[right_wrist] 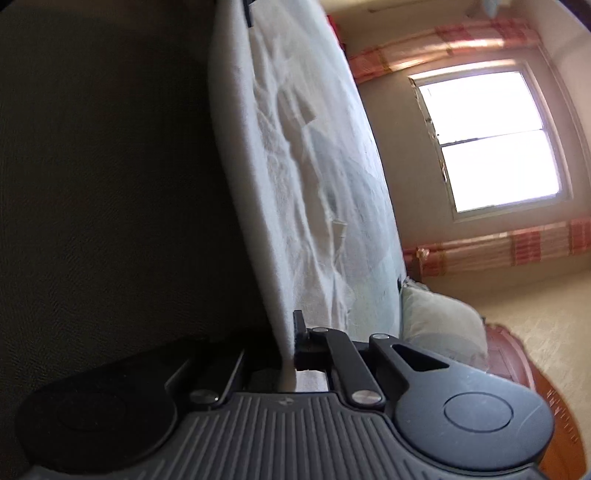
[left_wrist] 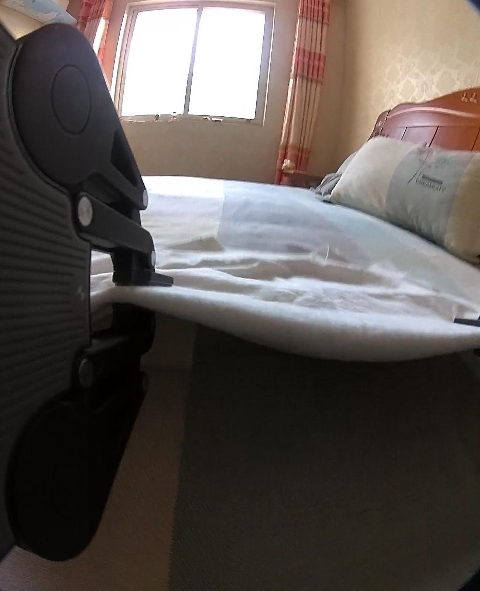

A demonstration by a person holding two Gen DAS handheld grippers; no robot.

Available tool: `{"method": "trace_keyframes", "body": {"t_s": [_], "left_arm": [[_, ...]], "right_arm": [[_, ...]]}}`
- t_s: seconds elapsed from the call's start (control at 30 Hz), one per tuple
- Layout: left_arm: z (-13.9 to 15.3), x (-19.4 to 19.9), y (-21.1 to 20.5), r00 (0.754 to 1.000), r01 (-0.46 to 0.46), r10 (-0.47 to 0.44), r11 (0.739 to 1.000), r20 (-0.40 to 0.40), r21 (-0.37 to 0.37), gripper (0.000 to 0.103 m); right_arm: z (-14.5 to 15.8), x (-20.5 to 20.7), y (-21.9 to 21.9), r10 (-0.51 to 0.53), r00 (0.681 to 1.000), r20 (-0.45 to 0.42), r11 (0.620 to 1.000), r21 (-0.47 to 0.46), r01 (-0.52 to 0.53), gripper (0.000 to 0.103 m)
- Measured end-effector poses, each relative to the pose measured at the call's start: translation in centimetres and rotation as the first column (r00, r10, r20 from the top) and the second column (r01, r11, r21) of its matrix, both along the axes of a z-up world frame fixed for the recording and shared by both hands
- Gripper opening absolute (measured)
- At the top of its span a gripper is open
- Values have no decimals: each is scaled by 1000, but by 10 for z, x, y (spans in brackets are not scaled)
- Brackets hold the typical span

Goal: Fold clothes
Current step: 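Close both grippers on the folded sweatshirt edge, then lift and fold the sweatshirt over onto itself with both grippers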

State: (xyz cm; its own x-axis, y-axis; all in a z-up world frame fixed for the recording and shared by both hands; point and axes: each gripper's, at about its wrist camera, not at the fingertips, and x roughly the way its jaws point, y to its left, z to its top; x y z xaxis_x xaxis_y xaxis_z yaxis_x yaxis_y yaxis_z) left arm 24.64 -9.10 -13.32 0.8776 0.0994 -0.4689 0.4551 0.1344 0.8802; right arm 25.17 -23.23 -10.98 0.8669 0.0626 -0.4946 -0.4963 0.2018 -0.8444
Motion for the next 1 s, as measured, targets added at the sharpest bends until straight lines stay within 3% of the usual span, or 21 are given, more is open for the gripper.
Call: {"method": "trace_keyframes", "body": {"t_s": [0.23,0.4,0.6,0.8,0.83,0.87,1.0], "left_arm": [[13,-52,10,995,58,-57,998,-81,5,1],[15,-103,16,987,88,-88,996,-137,-6,1],[20,-160,23,979,74,-87,994,-182,-76,1],[19,-188,26,965,39,-69,992,-253,-120,2],[22,-191,29,955,29,-67,990,-288,-135,3],[24,-194,32,944,19,-67,989,-323,-149,5],[47,-200,51,877,-76,-51,967,-478,-242,10]], "right_arm": [[27,-50,7,48,994,-101,999,4,-48,6],[31,-114,7,61,984,-168,998,-6,-63,6],[34,-179,8,60,971,-230,998,-9,-64,6],[19,-212,10,28,951,-307,1000,13,-26,8],[16,-216,9,14,945,-328,1000,13,-10,10],[14,-221,6,-5,932,-362,1000,15,11,21],[35,-214,-27,-70,879,-473,993,52,107,22]]}}
